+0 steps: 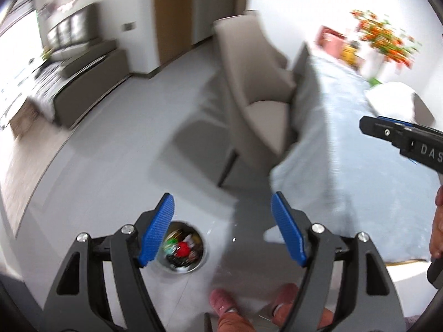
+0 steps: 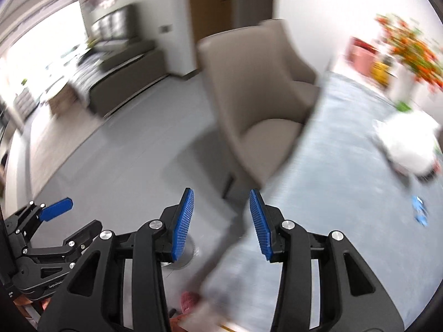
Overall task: Collect trash
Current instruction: 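Move both open tools back over the table toward the blue packet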
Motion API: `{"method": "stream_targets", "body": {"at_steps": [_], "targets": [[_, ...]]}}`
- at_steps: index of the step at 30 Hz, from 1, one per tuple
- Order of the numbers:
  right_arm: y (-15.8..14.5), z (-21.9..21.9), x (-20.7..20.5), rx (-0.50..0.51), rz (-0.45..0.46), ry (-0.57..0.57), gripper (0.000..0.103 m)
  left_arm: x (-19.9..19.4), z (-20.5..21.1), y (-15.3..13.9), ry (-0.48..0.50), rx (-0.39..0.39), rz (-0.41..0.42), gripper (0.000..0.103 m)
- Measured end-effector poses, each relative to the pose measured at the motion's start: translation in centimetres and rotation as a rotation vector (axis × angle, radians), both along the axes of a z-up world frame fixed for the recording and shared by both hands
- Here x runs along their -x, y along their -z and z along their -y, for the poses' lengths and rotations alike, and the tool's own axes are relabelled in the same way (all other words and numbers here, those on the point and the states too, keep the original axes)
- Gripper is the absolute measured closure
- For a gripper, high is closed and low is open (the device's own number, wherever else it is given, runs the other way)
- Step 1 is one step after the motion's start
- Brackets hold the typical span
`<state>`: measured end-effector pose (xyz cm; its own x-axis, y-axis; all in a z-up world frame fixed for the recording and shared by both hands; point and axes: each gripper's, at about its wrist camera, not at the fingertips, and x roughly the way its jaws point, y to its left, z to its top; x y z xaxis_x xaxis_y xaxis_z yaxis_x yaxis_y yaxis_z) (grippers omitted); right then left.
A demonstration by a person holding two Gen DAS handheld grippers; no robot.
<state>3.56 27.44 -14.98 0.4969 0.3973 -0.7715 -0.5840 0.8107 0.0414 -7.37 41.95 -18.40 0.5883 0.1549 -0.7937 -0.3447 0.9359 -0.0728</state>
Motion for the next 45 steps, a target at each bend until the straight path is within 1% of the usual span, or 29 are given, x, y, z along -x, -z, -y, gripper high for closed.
{"method": "stream_targets", "body": {"at_steps": [2,5,6,9,11,12,16,18,20,24,26,30,32,35,37,39,41,45], "targets": [[-0.8,4.3,-1.1,-0.013,0.018,0.075,0.062,-1.3,2.1,-0.6,0.048,-0.006,0.011,0.030],[-1.6,9.3,-2.4,-0.022,0.039,0.152,0.062,-3.7,6.4,-1.2,0.120,-0.012,0.029,0.030],[-1.8,11.9,-2.9,-0.025,0.047,0.184,0.062,-4.5,8.2,-1.3,0.145,-0.016,0.034,0.030],[-2.3,17.1,-4.3,-0.035,0.055,0.223,0.062,-6.7,13.0,-1.8,0.184,-0.028,0.047,0.030],[-2.6,20.7,-5.0,-0.034,0.059,0.230,0.062,-8.2,16.8,-2.1,0.191,-0.029,0.048,0.030],[-2.7,23.1,-5.5,-0.033,0.062,0.234,0.062,-8.8,18.2,-2.3,0.190,-0.024,0.051,0.030],[-3.6,30.1,-7.4,-0.025,0.089,0.222,0.062,-10.9,25.2,-2.6,0.191,-0.002,0.062,0.030],[-3.7,33.3,-9.0,-0.018,0.088,0.220,0.062,-11.8,27.8,-2.7,0.192,0.025,0.064,0.030],[-3.8,35.5,-10.0,-0.014,0.088,0.218,0.062,-12.7,30.7,-2.8,0.203,0.042,0.069,0.030],[-2.9,38.4,-11.9,-0.008,0.069,0.222,0.062,-14.7,34.4,-2.6,0.243,0.026,0.054,0.030],[-2.3,39.2,-13.2,-0.009,0.057,0.230,0.062,-16.1,35.8,-2.4,0.264,0.014,0.048,0.030],[-0.1,39.9,-16.3,-0.008,0.026,0.238,0.062,-19.3,37.8,-1.5,0.304,0.000,0.047,0.030],[0.9,39.8,-17.4,0.008,0.019,0.235,0.062,-21.1,38.5,-0.9,0.320,-0.002,0.046,0.030],[2.7,39.5,-19.5,0.017,-0.005,0.237,0.062,-23.1,38.9,0.2,0.332,0.019,0.036,0.030],[4.1,39.4,-20.9,0.026,-0.020,0.240,0.062,-24.5,39.2,1.4,0.346,0.021,0.026,0.030],[5.5,39.5,-22.2,0.025,-0.033,0.243,0.060,-25.7,39.5,2.7,0.354,0.020,0.004,0.030],[6.8,39.5,-23.2,0.028,-0.043,0.248,0.053,-26.6,39.8,3.7,0.352,0.026,-0.012,0.030],[9.7,39.8,-24.9,0.036,-0.092,0.251,0.052,-27.8,40.4,5.5,0.330,0.027,-0.037,0.030]]}}
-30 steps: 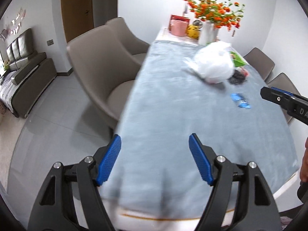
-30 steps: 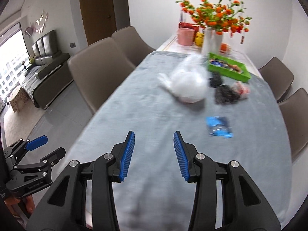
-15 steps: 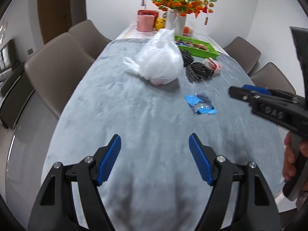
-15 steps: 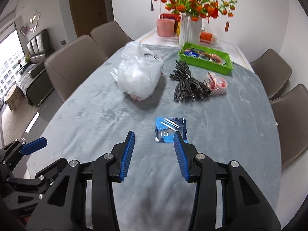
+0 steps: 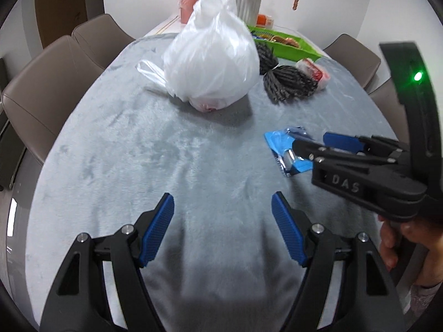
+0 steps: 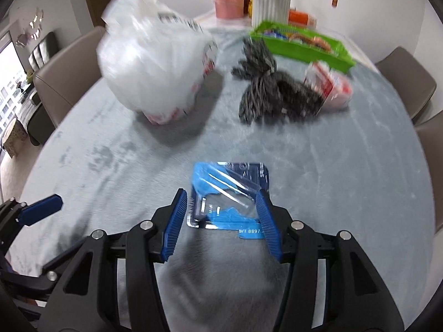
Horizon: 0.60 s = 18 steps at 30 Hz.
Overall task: Collect trash
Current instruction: 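Move both open tools back over the table toward the blue packet, then grasp the blue plastic packet with the right tool while the left tool grasps the white plastic bag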
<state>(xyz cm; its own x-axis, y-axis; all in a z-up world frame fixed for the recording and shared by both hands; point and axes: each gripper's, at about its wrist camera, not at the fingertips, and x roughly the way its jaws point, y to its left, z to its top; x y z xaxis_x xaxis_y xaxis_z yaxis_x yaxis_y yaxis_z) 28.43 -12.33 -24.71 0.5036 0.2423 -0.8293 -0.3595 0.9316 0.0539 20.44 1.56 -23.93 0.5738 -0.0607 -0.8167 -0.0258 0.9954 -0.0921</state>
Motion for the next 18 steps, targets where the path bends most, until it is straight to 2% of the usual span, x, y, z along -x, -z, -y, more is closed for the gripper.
{"method": "stream_targets", "body": {"at_steps": [4,7,18], "targets": [[2.4,-0.2,-0.8,0.022,-0.019,-0.022,0.045,-0.9,0.3,1.4,-0.035,0.008,-0.025,0.030],[2.8,-0.7,-0.6,0.042,0.004,-0.056,0.039,-1.3,0.6,1.9,-0.054,0.008,-0.035,0.030],[2.6,-1.0,-1.8,0.055,0.007,-0.105,0.040,-2.1,0.5,1.4,-0.089,-0.007,-0.024,0.030]]}}
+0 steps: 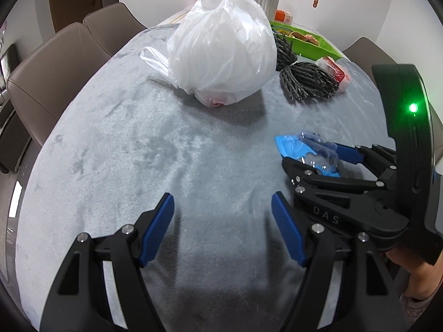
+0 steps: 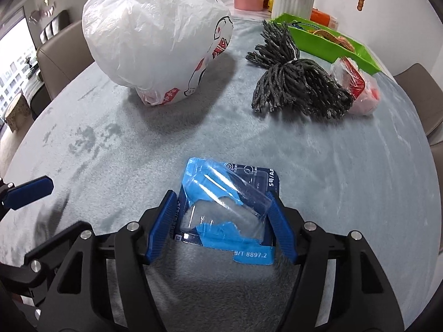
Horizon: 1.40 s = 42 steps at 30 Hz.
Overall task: Collect trash
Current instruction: 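Grasp the blue plastic packet with the right tool while the left tool grasps the white plastic bag, then carry the blue packet and white bag with both tools over the metal bin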
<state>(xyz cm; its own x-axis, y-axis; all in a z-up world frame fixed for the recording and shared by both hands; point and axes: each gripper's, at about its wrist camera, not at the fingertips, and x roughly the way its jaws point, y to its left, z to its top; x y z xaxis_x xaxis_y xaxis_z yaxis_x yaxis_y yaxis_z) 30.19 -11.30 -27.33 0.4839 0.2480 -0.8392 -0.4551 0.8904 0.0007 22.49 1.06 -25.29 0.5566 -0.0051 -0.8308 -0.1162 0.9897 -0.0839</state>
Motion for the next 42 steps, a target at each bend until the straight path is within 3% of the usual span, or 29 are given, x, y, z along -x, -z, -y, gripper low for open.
{"method": "stream_targets", "body": {"at_steps": [9,20,27,34,42], "targets": [[-3.1,0.7,-0.7,-0.030,0.033,0.010,0.040,-1.0,-0.6,-2.5,-0.007,-0.006,0.049,0.030],[-8.9,2.4,-3.9,-0.056,0.139,0.057,0.040,-6.5,-0.3,-7.3,0.050,-0.035,0.183,0.030],[-9.3,3.1,-5.5,-0.063,0.144,0.077,0.040,-9.8,-0.3,-6.9,0.047,-0.035,0.195,0.030],[-8.9,2.8,-6.1,-0.058,0.132,0.069,0.040,-10.1,-1.2,-6.6,0.019,-0.010,0.200,0.064],[-9.6,2.0,-5.5,-0.062,0.143,0.051,0.040,-8.7,-1.8,-7.4,0.012,-0.001,0.214,0.076]]}}
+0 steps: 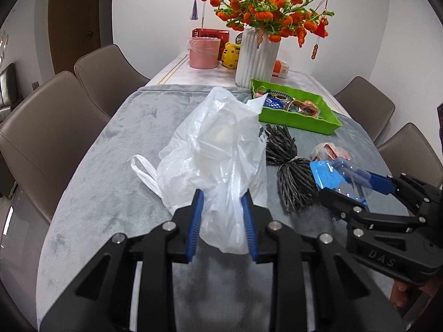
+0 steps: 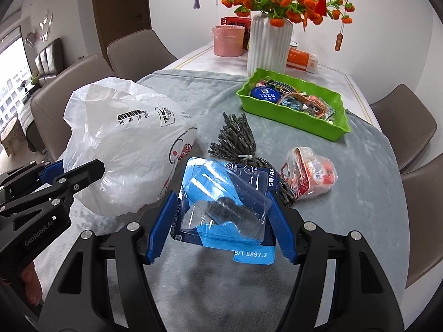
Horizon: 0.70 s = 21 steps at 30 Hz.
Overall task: Collect trash
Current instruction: 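Carry the blue packet and white bag with both tools over the metal bin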
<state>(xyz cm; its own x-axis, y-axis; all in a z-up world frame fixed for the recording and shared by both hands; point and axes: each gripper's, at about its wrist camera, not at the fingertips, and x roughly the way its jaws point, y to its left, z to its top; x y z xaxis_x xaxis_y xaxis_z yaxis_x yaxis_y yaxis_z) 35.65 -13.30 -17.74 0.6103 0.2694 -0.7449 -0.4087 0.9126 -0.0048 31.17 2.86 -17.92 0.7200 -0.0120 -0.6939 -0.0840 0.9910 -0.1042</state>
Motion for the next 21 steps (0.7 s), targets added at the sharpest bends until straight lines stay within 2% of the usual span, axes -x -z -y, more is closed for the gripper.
{"method": "stream_targets", "body": {"at_steps": [12,21], "targets": [[-3.0,-1.5,4.7,0.001,0.042,-0.010,0.040,5.9,-1.2,-2.4,0.010,-0.011,0.034,0.079],[-5.4,-2.8,9.9,-0.018,0.063,-0.034,0.040,11.5,-3.1,-3.6,0.002,0.022,0.031,0.083]]}}
